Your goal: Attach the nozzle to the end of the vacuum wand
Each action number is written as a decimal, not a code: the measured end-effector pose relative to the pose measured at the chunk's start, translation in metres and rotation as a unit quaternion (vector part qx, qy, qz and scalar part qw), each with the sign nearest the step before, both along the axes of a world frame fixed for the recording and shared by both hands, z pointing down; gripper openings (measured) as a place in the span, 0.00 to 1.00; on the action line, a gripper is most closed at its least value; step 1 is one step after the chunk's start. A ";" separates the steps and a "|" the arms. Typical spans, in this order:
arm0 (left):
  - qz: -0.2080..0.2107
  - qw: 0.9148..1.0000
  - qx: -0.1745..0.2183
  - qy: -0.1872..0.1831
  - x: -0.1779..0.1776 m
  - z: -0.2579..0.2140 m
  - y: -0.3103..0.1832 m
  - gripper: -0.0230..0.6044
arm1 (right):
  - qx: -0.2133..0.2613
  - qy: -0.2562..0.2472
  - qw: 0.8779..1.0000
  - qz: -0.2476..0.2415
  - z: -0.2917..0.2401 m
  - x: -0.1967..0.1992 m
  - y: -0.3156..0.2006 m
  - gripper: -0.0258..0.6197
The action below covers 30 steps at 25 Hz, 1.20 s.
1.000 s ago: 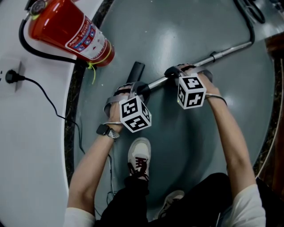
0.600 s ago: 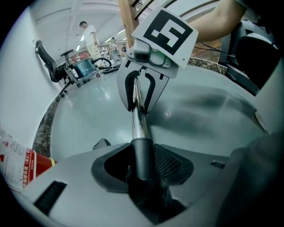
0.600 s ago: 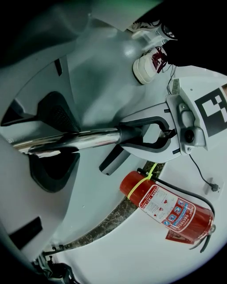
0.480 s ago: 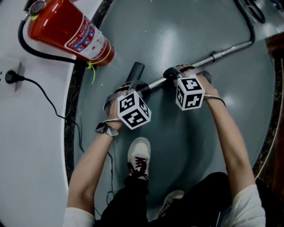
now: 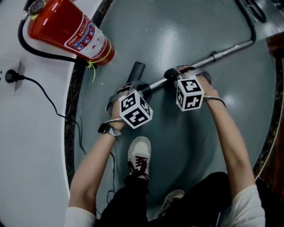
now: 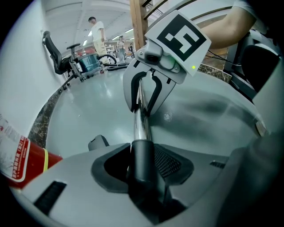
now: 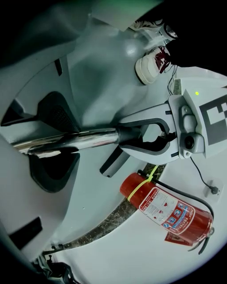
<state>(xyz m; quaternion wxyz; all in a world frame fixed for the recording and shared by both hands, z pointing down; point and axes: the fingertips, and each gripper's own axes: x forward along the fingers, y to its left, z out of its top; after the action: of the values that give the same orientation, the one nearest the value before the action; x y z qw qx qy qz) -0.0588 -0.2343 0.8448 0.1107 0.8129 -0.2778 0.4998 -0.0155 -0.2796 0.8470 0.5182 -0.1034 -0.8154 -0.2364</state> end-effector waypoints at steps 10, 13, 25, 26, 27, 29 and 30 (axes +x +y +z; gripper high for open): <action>0.002 1.000 0.003 0.000 0.001 0.004 0.000 0.31 | -0.016 -0.026 0.999 0.024 0.002 0.000 0.000 0.30; -0.018 0.999 -0.004 0.029 0.001 0.001 -0.001 0.31 | -0.050 -0.058 0.996 0.054 -0.001 -0.001 0.000 0.31; -0.064 0.995 -0.012 0.074 -0.006 -0.008 -0.001 0.31 | -0.064 -0.123 0.982 0.126 -0.018 0.014 -0.007 0.31; -0.071 0.994 -0.011 0.083 -0.007 -0.011 -0.002 0.31 | -0.067 -0.134 0.980 0.133 -0.023 0.015 -0.008 0.31; -0.082 0.992 -0.009 0.096 -0.006 -0.016 -0.003 0.31 | -0.070 -0.145 0.977 0.141 -0.029 0.017 -0.009 0.31; -0.108 0.986 -0.001 0.130 -0.006 -0.029 -0.009 0.31 | -0.074 -0.169 0.970 0.157 -0.041 0.020 -0.011 0.30; -0.120 0.982 0.003 0.145 -0.006 -0.034 -0.012 0.31 | -0.076 -0.182 0.966 0.166 -0.047 0.021 -0.012 0.29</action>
<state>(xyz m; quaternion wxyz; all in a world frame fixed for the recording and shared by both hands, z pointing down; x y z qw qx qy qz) -0.0646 -0.2463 0.8103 0.2067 0.8378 -0.3561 0.3586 0.0053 -0.2920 0.7998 0.3836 0.0394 -0.9173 -0.0991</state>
